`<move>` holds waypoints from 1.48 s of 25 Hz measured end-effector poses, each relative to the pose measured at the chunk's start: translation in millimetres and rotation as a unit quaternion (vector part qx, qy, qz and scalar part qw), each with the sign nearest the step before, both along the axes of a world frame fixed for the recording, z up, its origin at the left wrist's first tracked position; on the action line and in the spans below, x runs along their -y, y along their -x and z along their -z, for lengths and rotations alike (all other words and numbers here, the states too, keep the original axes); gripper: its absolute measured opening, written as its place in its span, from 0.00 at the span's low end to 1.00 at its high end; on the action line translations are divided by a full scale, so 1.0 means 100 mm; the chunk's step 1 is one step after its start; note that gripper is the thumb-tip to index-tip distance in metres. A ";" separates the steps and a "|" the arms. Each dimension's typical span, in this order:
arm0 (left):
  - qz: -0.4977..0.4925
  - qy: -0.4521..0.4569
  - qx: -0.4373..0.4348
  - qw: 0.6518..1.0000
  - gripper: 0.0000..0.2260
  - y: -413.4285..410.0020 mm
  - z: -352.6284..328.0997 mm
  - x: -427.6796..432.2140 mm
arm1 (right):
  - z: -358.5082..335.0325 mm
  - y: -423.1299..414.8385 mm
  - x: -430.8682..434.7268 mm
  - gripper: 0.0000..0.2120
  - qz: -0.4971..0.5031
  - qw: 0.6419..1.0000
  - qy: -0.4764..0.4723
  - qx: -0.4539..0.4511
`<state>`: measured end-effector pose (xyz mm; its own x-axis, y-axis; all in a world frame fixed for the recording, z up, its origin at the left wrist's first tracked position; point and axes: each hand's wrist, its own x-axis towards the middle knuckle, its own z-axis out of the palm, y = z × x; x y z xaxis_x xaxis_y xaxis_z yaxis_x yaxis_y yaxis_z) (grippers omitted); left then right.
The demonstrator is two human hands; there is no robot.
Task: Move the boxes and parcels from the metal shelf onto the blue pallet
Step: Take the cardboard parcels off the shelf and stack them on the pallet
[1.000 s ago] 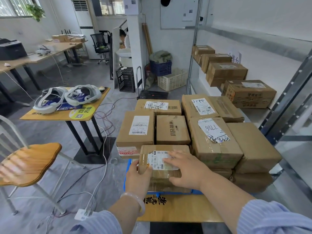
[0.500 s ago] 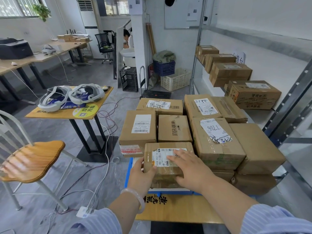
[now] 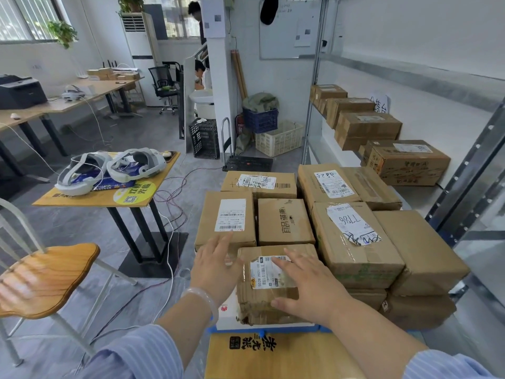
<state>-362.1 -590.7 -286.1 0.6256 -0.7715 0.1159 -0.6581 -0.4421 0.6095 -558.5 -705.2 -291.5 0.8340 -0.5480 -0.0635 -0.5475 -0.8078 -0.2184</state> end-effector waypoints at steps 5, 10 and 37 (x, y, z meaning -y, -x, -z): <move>0.077 -0.122 0.101 0.984 0.26 -0.32 -0.02 0.32 | -0.05 -0.14 0.01 0.39 0.039 0.999 -0.005 0.000; 0.117 -0.181 0.142 0.966 0.28 -0.48 0.04 0.50 | -0.11 -0.35 0.15 0.35 0.087 0.996 0.000 -0.004; 0.136 -0.249 0.158 0.946 0.33 -0.54 0.01 0.59 | 0.03 -0.76 0.38 0.35 0.122 0.991 0.010 -0.062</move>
